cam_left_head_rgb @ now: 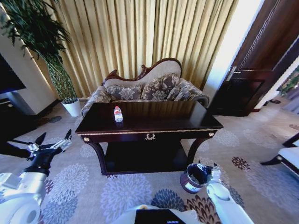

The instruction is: Move to the front of the table and place the trash on the table into the trash bin.

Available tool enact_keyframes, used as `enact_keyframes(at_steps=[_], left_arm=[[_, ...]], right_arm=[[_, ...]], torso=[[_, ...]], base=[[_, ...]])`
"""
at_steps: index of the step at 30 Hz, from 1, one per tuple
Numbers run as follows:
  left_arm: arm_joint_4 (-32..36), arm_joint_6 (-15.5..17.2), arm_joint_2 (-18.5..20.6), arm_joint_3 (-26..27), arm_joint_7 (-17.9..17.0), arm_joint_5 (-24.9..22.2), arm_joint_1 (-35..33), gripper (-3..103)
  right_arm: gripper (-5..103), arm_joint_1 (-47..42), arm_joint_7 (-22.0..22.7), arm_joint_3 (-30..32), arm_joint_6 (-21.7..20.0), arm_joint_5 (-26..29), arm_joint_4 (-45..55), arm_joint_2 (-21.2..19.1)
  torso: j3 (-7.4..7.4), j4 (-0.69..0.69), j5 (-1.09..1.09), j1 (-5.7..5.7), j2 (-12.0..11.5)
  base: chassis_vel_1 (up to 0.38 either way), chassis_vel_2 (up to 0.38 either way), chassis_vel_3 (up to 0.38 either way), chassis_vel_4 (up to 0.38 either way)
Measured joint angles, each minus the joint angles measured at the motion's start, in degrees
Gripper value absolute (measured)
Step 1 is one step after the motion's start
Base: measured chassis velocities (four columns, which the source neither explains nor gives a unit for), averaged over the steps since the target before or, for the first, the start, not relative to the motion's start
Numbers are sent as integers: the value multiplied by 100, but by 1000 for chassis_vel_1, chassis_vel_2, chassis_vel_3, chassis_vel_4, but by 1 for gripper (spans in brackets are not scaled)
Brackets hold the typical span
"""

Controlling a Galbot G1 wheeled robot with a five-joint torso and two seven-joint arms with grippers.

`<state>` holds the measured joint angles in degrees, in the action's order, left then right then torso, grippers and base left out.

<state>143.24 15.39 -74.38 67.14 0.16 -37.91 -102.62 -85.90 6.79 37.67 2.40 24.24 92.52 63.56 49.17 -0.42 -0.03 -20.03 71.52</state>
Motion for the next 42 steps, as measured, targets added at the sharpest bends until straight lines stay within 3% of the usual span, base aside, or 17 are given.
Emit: enact_keyframes(at_steps=[5, 9, 15, 18, 28, 42], left_arm=[[0, -8, -1, -13, 11, -1, -3, 100], [0, -8, 28, 2, 9, -13, -17, 100], [0, -21, 30, 70, 7, -89, -45, 100], [-1, -29, 18, 65, 6, -96, -35, 100], [0, -20, 29, 19, 6, -94, -12, 100], [0, -4, 65, 23, 16, -76, -31, 100]], right_arm=[[100, -512, -179, 109, -167, 225, 1464, 17], [100, -730, -210, 67, -620, 289, 2992, 134], [100, -671, -204, -49, -833, 116, 3773, 195], [100, -634, -151, -75, -1312, 26, 4315, 190], [100, -678, -2, -78, -1830, -74, 4477, 135], [100, -564, 60, -166, -1888, -94, 4408, 121]], torso=[[0, -2, 0, 0, 1], [-1, -1, -1, 0, 1], [0, -1, 2, 0, 0], [0, -1, 1, 0, 0], [0, -2, 2, 0, 0], [0, -1, 2, 0, 0]], base=[[0, 0, 0, 0], [0, 0, 0, 0], [0, 0, 0, 0], [0, 0, 0, 0], [0, 0, 0, 0], [-3, 4, 3, -4]])
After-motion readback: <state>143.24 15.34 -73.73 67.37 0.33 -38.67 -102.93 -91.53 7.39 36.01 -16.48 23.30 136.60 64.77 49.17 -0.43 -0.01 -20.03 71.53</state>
